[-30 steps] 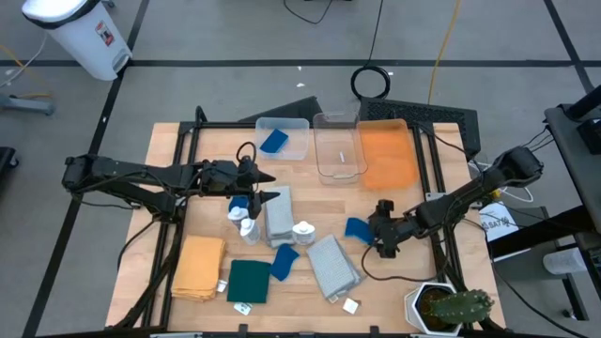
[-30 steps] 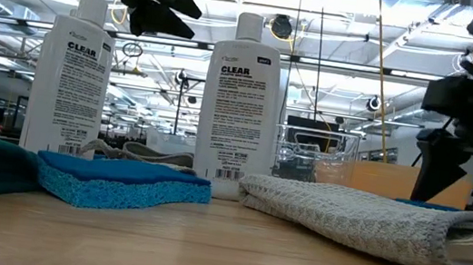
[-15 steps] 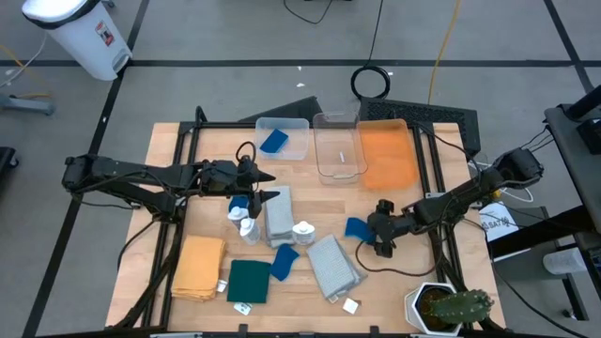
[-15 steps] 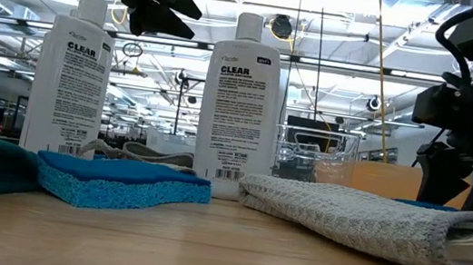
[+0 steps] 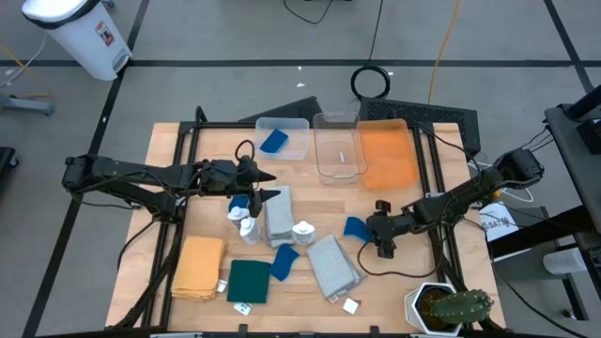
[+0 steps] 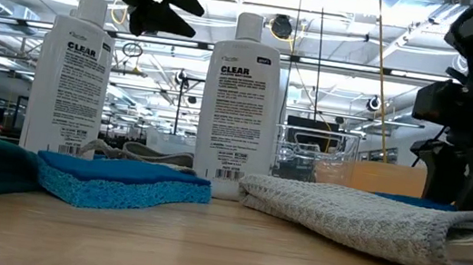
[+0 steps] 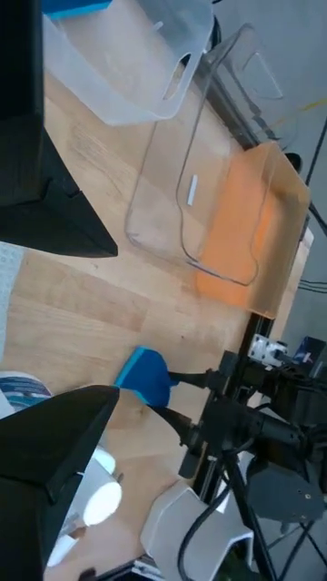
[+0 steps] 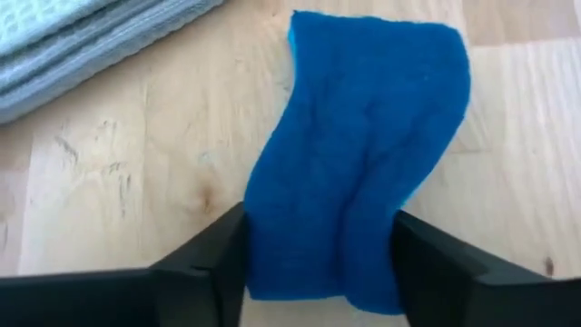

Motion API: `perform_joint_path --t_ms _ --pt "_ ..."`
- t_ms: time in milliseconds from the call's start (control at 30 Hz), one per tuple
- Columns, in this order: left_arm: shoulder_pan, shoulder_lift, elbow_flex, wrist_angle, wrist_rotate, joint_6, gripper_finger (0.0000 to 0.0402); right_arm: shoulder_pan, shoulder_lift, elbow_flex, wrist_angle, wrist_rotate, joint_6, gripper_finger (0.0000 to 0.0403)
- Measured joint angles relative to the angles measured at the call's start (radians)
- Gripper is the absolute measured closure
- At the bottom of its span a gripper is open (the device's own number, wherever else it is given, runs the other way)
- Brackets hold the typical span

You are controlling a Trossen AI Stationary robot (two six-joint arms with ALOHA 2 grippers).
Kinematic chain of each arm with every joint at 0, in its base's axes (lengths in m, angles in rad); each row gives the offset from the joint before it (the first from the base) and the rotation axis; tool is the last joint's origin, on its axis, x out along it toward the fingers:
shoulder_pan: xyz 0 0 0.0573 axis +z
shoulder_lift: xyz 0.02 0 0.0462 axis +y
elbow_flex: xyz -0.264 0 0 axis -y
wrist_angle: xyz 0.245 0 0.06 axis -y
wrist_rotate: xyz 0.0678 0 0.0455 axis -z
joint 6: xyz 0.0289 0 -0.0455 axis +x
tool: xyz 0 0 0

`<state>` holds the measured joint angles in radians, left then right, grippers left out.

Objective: Pick & Place Kitchen Items
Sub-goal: Put the blue sponge into the white bin

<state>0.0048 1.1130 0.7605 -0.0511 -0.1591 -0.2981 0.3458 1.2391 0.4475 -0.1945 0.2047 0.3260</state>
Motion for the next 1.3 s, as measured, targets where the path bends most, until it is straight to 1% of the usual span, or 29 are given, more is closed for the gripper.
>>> perform_joint_path --t_ms 167,267,400,500,600,667,733,867,1067,1200,1300 --pt "0.000 0.000 0.000 0.060 0.000 0.000 0.0156 -0.002 -0.045 0.040 -0.019 0.020 -0.106 0.0267" --pt "0.000 0.004 0.000 0.122 0.001 0.004 0.0156 0.000 -0.085 0.080 -0.003 0.091 -0.184 0.0290" --pt "-0.003 0.041 0.000 0.242 0.002 0.007 0.0156 0.000 -0.122 0.118 0.011 0.230 -0.346 0.0316" --pt "-0.006 0.100 0.001 0.372 0.002 0.040 0.0156 0.001 -0.138 0.137 0.100 0.331 -0.499 0.0331" --pt "-0.007 0.173 0.002 0.520 0.009 0.057 0.0156 0.000 -0.136 0.137 0.225 0.425 -0.683 0.0344" --pt "-0.005 0.215 0.020 0.567 0.030 0.062 0.0156 -0.001 -0.137 0.137 0.317 0.485 -0.797 0.0351" --pt "-0.004 0.258 0.045 0.578 0.055 0.073 0.0156 -0.008 -0.137 0.138 0.393 0.521 -0.874 0.0356" --pt "-0.004 0.350 0.102 0.569 0.088 0.078 0.0156 -0.031 -0.137 0.138 0.495 0.529 -0.935 0.0361" --pt "-0.004 0.464 0.202 0.562 0.097 0.086 0.0156 -0.054 -0.121 0.138 0.501 0.530 -0.948 0.0362" --pt "-0.004 0.519 0.276 0.494 0.146 0.108 0.0156 -0.059 -0.100 0.138 0.502 0.528 -0.943 0.0362" --pt "-0.004 0.554 0.320 0.446 0.149 0.098 0.0156 -0.060 -0.090 0.138 0.520 0.529 -0.949 0.0362"
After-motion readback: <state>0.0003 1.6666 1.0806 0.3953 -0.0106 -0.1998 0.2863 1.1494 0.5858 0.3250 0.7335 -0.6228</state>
